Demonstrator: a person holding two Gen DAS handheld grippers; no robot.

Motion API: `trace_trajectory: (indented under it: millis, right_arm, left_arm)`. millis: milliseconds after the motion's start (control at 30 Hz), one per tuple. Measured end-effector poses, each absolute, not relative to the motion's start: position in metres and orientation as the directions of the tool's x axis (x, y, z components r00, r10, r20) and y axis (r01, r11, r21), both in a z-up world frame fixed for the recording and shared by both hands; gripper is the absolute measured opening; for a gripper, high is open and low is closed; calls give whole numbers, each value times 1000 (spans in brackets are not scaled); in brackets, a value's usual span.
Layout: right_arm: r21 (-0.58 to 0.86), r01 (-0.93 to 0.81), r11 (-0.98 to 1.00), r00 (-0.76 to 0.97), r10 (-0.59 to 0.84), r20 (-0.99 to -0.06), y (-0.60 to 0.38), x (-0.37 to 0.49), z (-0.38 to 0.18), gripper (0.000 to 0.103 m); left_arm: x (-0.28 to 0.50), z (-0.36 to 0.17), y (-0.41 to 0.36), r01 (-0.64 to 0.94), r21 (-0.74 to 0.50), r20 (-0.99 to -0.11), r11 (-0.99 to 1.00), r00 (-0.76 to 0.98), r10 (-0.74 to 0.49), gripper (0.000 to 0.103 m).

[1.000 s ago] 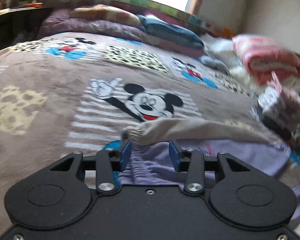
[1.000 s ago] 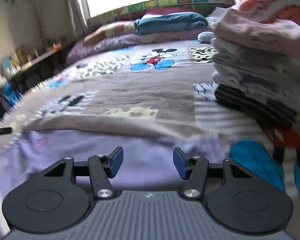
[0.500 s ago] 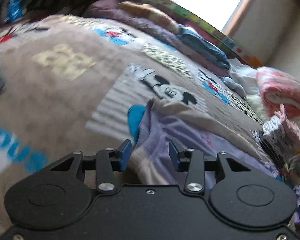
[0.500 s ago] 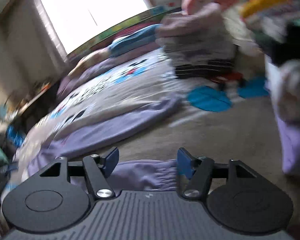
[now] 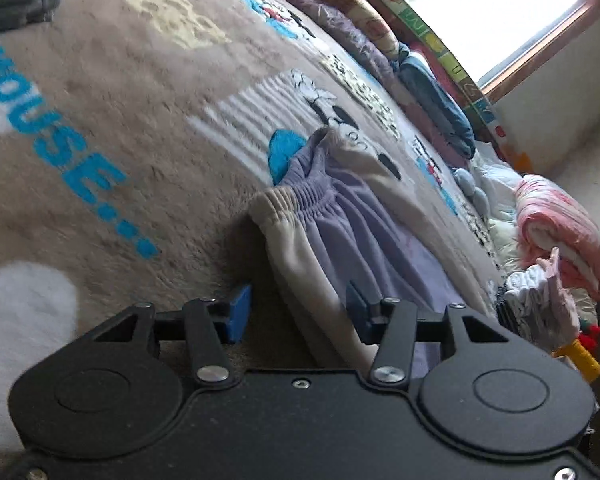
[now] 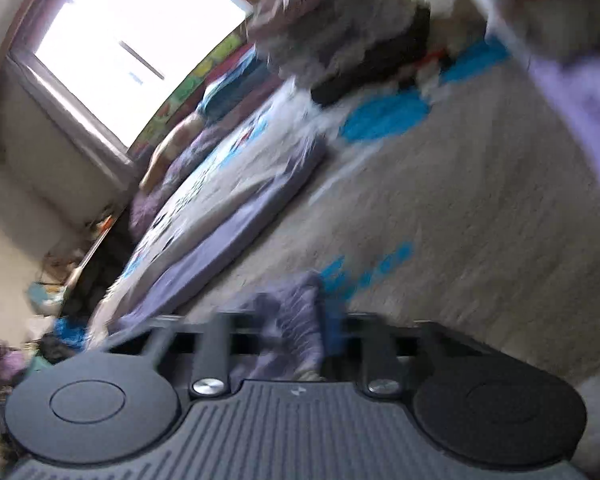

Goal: Fold clothes

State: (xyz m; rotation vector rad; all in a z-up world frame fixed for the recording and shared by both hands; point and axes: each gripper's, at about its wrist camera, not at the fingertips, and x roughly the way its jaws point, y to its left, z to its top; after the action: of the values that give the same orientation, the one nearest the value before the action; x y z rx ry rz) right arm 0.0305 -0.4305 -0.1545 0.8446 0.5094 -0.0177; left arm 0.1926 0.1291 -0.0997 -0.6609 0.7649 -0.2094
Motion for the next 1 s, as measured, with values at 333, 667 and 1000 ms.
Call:
trace_trajectory:
  millis: [333,667,1000]
  right_arm:
    - [793,181,581,961,68,-269,-446,-26,-119,13]
    - [585,154,796,926,90,-366,-410,-22,-107,31]
    - [-127,-404,906,789,275,-549,-227,2,-99,57]
  left_arm:
    - [186,-93,117,56,-554,-548,830,726,-415,7]
    - [178,-100,142,5,-610,-569,793,693,-442,30]
    - [185,-95,145,-33,-631,-545,775,730,-413,43]
